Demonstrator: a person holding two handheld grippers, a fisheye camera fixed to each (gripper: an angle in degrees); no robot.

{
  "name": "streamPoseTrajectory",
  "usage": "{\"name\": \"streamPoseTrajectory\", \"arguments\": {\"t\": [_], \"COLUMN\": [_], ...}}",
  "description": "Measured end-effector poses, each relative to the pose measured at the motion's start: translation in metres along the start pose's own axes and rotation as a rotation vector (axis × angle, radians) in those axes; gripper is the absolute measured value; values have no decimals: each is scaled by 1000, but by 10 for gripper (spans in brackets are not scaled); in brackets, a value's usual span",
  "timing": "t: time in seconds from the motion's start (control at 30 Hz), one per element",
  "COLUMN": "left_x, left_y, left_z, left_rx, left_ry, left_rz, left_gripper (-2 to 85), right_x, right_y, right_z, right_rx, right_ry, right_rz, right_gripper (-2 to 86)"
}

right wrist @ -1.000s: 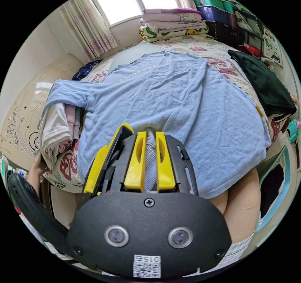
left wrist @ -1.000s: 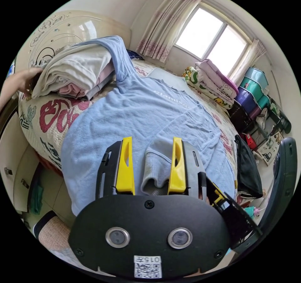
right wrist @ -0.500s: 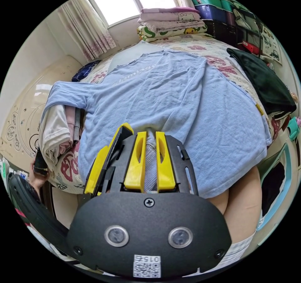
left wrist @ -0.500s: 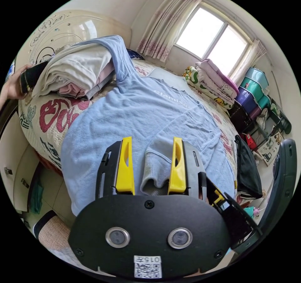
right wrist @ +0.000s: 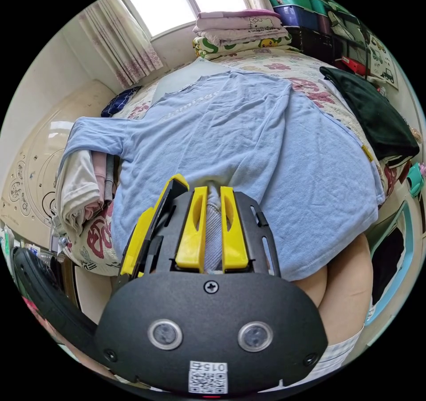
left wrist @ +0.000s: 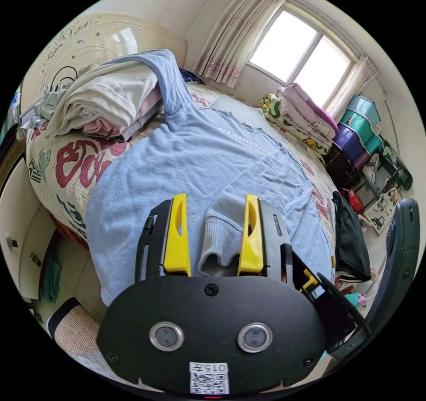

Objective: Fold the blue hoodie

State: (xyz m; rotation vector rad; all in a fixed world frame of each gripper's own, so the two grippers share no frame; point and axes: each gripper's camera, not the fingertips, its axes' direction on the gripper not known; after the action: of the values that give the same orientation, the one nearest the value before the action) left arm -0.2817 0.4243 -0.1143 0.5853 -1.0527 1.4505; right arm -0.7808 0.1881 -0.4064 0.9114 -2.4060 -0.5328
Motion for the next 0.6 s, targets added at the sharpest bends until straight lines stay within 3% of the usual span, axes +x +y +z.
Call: {"name": "streamPoseTrajectory", "arguments": {"t": [0.6], "left_x": [0], "left_y": [-9], "left_z": [6], "left_rx": [0], "left_ry": [1], "left_rz": [-7], "left_gripper": [174], "right_x": [13], "right_y": [-8], "right_z": [-17], "right_rx": [-14], "right_ry": [13], "right_rz": [-10], "right_gripper": [58]}}
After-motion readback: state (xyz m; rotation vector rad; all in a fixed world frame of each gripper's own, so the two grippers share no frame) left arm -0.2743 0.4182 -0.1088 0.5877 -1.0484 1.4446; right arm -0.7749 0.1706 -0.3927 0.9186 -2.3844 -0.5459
